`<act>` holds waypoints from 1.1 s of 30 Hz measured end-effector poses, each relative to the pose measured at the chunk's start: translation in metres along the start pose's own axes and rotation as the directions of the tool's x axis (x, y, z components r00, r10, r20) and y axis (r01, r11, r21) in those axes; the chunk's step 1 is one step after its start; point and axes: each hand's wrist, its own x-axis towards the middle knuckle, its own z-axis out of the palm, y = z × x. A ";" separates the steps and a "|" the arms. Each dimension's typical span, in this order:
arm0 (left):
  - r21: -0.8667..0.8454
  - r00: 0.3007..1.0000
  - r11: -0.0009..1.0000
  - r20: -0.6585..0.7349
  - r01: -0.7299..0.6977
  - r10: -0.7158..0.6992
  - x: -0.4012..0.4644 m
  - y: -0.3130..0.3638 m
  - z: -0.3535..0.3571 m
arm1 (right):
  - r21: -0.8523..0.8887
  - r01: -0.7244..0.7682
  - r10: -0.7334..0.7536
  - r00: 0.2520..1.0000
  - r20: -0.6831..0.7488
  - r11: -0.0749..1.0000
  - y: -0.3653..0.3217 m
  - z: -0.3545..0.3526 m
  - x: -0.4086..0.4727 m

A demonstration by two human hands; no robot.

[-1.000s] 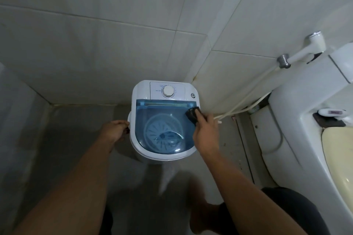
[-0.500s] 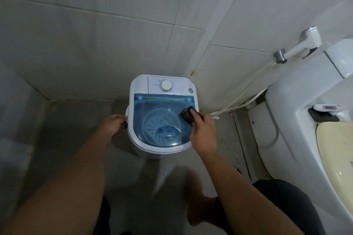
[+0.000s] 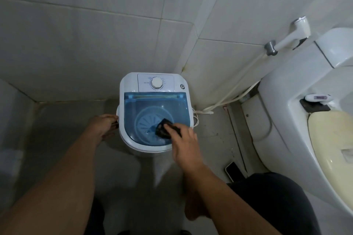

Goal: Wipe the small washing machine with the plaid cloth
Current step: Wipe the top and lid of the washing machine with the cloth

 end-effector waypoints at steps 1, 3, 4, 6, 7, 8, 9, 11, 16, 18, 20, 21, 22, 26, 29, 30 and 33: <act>0.002 1.000 1.000 -0.004 -0.004 0.004 -0.002 0.001 0.000 | 0.024 -0.151 0.152 0.987 -0.055 0.988 0.015 -0.004 0.005; 0.001 1.000 1.000 -0.006 -0.011 0.011 -0.003 0.001 0.001 | 0.145 -0.401 0.417 0.902 -0.110 0.905 0.031 -0.006 0.017; 0.002 1.000 1.000 -0.004 -0.013 0.013 -0.003 0.001 0.001 | 0.225 -0.477 0.509 0.853 -0.116 0.850 0.031 -0.005 0.022; 0.002 1.000 1.000 -0.002 -0.013 0.013 -0.003 0.001 0.000 | 0.340 -0.538 0.606 0.784 -0.133 0.771 0.019 -0.001 0.026; 0.005 1.000 1.000 -0.002 -0.010 0.010 -0.003 0.001 0.000 | 0.360 -0.540 0.619 0.770 -0.153 0.761 0.008 0.002 0.020; 0.006 1.000 1.000 -0.002 -0.007 0.007 -0.001 0.001 0.000 | 0.360 -0.526 0.608 0.775 -0.172 0.771 -0.004 0.005 0.009; 0.008 1.000 1.000 0.001 -0.002 0.002 -0.001 0.001 0.000 | 0.340 -0.491 0.567 0.805 -0.176 0.802 -0.019 0.009 -0.006; 0.008 1.000 1.000 0.009 0.008 -0.008 0.000 0.001 0.000 | 0.281 -0.389 0.432 0.894 -0.114 0.878 -0.048 0.016 -0.038; 0.015 1.000 1.000 -0.013 0.004 -0.004 0.000 0.002 0.004 | 0.358 -0.411 0.480 0.868 -0.128 0.838 -0.046 0.017 -0.030; 0.028 1.000 1.000 -0.026 0.000 0.001 -0.001 0.003 0.006 | 0.367 -0.527 0.613 0.770 -0.176 0.767 -0.025 0.010 0.002; 0.030 0.999 1.000 -0.034 -0.001 0.002 -0.001 0.005 0.007 | 0.298 -0.619 0.675 0.725 -0.138 0.726 0.001 0.000 0.036; 0.032 0.999 1.000 -0.037 0.001 0.000 -0.002 0.005 0.007 | 0.267 -0.639 0.681 0.724 -0.110 0.721 0.013 -0.005 0.052; 0.032 0.999 0.999 -0.039 0.003 -0.002 -0.002 0.004 0.007 | 0.255 -0.651 0.685 0.725 -0.070 0.715 0.025 -0.010 0.068; 0.043 0.999 0.999 -0.039 0.008 -0.007 -0.002 0.005 0.004 | 0.233 -0.691 0.706 0.708 0.027 0.684 0.045 -0.014 0.106; 0.045 0.999 0.999 -0.034 0.015 -0.013 -0.003 0.005 0.002 | 0.256 -0.604 0.642 0.761 -0.099 0.755 0.026 -0.005 0.075; 0.046 0.999 0.999 -0.032 0.017 -0.015 -0.002 0.005 0.002 | 0.264 -0.562 0.609 0.778 -0.154 0.784 0.017 -0.001 0.053; 0.054 1.000 0.998 -0.020 0.023 -0.022 -0.001 0.004 0.001 | 0.333 -0.495 0.570 0.800 -0.188 0.803 -0.015 0.015 -0.022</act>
